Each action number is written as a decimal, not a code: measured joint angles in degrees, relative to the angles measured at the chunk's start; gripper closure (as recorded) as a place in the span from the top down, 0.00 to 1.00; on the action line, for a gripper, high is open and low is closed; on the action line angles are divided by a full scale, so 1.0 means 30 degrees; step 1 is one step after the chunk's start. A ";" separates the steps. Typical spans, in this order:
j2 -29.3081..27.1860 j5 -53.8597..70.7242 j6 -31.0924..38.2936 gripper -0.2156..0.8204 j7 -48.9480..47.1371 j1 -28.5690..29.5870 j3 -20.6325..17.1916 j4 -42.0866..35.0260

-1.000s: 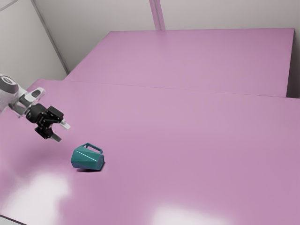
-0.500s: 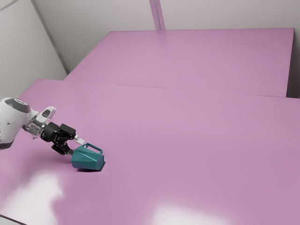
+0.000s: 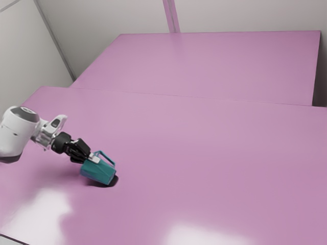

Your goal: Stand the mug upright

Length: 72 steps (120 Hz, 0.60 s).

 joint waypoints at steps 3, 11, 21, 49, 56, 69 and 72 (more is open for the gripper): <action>-0.0185 -0.0001 -0.0006 0.10 0.0053 -0.0029 -0.0082 -0.0060; -0.0813 -0.0006 -0.0026 0.08 0.0178 -0.0100 -0.0182 -0.0330; -0.1674 0.0010 -0.0054 0.07 0.0294 -0.0167 -0.0217 -0.0636; -0.3614 0.2479 0.1445 0.05 -0.0725 0.0070 -0.2621 0.0541; -0.3646 0.3902 0.2315 0.05 -0.1293 -0.0731 -0.3702 0.1066; -0.3654 0.7501 0.3556 0.05 -0.2712 -0.2292 -0.5243 0.2288; -0.3633 0.8385 0.3773 0.05 -0.3089 -0.2466 -0.5520 0.2581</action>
